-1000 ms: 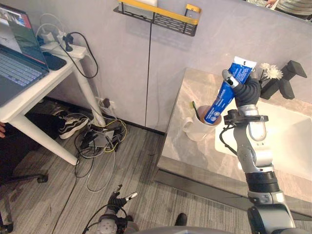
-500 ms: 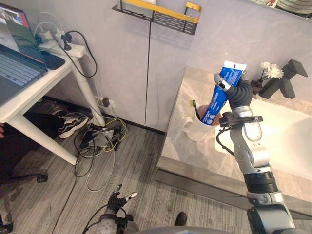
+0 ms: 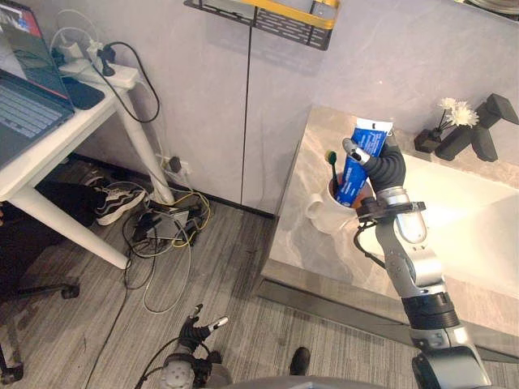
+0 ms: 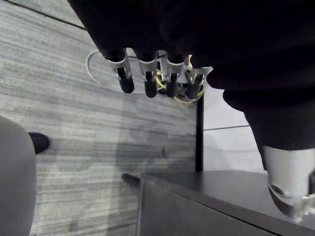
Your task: Organize washtable
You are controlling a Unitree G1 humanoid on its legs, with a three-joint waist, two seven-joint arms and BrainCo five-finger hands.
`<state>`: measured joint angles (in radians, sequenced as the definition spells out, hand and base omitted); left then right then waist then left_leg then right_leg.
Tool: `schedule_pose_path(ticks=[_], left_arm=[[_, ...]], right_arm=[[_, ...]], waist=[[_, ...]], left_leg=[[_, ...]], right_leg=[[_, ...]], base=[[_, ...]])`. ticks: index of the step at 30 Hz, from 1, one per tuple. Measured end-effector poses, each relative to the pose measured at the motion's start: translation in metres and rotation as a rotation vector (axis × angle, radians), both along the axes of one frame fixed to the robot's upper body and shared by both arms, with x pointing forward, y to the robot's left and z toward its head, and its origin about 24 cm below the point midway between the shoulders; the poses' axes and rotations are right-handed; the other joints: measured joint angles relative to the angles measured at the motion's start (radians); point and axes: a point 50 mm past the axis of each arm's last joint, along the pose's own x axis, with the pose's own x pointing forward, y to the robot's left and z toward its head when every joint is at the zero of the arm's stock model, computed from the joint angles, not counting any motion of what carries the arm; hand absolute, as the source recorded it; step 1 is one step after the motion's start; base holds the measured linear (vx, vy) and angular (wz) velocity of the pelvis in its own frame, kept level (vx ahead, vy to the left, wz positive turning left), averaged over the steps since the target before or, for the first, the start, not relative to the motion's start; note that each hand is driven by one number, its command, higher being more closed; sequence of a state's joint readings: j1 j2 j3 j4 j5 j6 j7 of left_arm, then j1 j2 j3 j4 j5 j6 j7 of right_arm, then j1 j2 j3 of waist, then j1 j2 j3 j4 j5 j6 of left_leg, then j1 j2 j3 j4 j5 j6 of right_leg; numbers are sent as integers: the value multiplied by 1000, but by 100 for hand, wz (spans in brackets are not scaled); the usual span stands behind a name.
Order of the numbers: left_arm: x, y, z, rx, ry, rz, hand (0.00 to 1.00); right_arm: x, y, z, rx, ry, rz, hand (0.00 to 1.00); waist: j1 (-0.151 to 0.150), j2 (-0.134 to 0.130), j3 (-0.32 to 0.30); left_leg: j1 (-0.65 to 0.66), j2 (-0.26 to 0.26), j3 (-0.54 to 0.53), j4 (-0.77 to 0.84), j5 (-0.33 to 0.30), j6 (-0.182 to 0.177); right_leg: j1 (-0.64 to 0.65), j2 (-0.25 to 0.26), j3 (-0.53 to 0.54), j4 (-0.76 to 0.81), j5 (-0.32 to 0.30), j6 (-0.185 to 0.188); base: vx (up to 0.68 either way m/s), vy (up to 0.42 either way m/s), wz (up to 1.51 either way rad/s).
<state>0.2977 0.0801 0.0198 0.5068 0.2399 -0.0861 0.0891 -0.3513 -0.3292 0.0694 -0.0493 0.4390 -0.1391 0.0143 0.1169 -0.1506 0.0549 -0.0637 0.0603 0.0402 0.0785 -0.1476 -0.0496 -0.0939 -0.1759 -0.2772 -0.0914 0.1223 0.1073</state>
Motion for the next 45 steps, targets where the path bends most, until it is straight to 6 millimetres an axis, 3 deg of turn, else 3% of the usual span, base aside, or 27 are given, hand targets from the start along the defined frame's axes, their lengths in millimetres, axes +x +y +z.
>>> schedule_pose_path(ticks=[6,7,26,33,36,39,45], left_arm=[[0,0,0,0,0,0,0],[0,0,0,0,0,0,0],[0,1,0,3,1,3,0],[0,1,-1,3,5,3,0],[1,1,-2,3,13,0,0],[1,2,-4,9,24,-7,0],[-5,-1,-11,0,67,-35,0]], right_arm=[[0,7,-3,9,9,27,100],[0,7,-3,9,12,28,0],[-6,8,-4,15,13,33,0],[-15,9,9,26,-58,43,0],[-18,1,8,36,-58,13,0],[-29,-7,19,50,-127,-14,0],[-42,-37,25,84,-191,-149,0]], waist=[[0,0,0],[0,0,0],[-1,1,0],[-3,3,-1],[-3,3,-2],[-13,4,-2],[-38,24,-31]], left_leg=[[0,0,1,2,-1,0],[-1,0,1,3,-1,0],[-1,0,2,8,-3,0],[1,0,2,11,-3,0],[4,0,1,13,-3,0],[4,0,3,18,-3,0],[7,0,14,19,-4,0]], right_leg=[[0,0,2,0,0,0],[0,0,2,0,0,0],[0,0,4,0,0,0],[-1,0,6,10,-1,-1],[-2,-2,7,23,-3,-4],[-7,-4,12,34,-4,-6],[-9,-4,21,36,-5,-6]], base=[[0,0,0],[0,0,0],[0,0,0],[0,0,0],[0,0,0],[-21,5,-2],[-19,-1,-5]])
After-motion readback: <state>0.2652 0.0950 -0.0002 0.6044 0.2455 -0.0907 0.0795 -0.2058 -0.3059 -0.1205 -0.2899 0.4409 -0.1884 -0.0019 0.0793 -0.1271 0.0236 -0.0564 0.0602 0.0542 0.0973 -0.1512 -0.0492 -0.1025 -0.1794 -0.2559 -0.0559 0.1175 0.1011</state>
